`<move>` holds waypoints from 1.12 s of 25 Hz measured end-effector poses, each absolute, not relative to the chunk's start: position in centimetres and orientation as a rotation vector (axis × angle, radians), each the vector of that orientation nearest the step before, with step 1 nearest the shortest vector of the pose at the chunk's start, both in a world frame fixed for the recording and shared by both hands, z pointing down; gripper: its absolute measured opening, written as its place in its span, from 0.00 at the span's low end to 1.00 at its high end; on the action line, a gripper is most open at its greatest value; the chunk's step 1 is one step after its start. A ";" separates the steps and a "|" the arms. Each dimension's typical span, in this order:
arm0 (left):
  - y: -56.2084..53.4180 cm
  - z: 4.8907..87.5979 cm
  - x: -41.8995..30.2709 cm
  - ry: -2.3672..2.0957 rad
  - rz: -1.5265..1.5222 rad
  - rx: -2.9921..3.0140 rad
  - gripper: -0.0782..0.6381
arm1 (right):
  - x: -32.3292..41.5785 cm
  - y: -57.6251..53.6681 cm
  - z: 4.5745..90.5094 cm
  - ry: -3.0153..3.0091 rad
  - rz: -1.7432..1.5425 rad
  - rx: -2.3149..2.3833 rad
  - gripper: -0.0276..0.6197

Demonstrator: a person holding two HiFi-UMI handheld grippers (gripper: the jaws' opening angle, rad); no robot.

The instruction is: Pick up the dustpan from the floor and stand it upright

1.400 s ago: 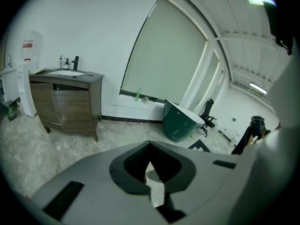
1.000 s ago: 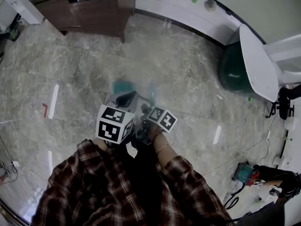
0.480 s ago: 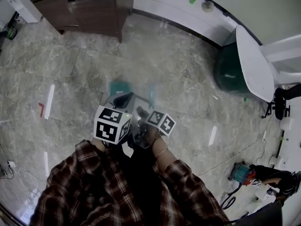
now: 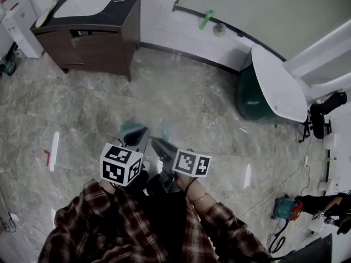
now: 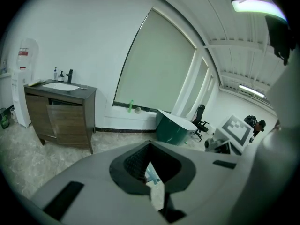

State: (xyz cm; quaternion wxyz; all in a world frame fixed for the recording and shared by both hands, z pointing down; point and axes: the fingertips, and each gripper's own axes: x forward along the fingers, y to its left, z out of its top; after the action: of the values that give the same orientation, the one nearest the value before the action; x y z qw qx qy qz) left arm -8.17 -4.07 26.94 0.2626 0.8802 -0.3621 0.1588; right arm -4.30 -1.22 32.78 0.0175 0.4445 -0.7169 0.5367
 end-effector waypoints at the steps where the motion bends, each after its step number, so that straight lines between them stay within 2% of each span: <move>1: -3.9 26.0 -8.1 -0.977 0.419 2.396 0.11 | -3.8 -1.6 31.1 -2.282 1.620 1.401 0.26; 5: -3.4 22.3 -7.1 -0.950 0.375 2.465 0.11 | -2.4 -2.7 24.7 -2.456 1.261 1.450 0.24; 9: -2.8 18.8 -5.9 -0.895 0.331 2.555 0.11 | -1.6 -2.7 19.4 -2.483 0.782 1.494 0.11; 12: -2.6 17.0 -5.1 -0.884 0.312 2.591 0.11 | -1.3 -2.1 17.2 -2.461 0.583 1.501 0.08; 17: -2.4 16.0 -4.8 -0.905 0.293 2.602 0.11 | -1.0 -1.0 16.3 -2.434 0.475 1.586 0.06; 28: -2.8 16.8 -4.9 -0.880 0.282 2.599 0.11 | 0.4 -1.5 16.4 -2.397 0.507 1.668 0.06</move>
State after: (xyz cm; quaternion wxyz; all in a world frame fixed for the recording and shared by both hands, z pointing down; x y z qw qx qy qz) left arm -4.89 -2.82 16.76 0.1905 0.9250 -0.3131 0.1005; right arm 0.45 -1.49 16.41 0.0887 0.5606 -0.8055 0.1704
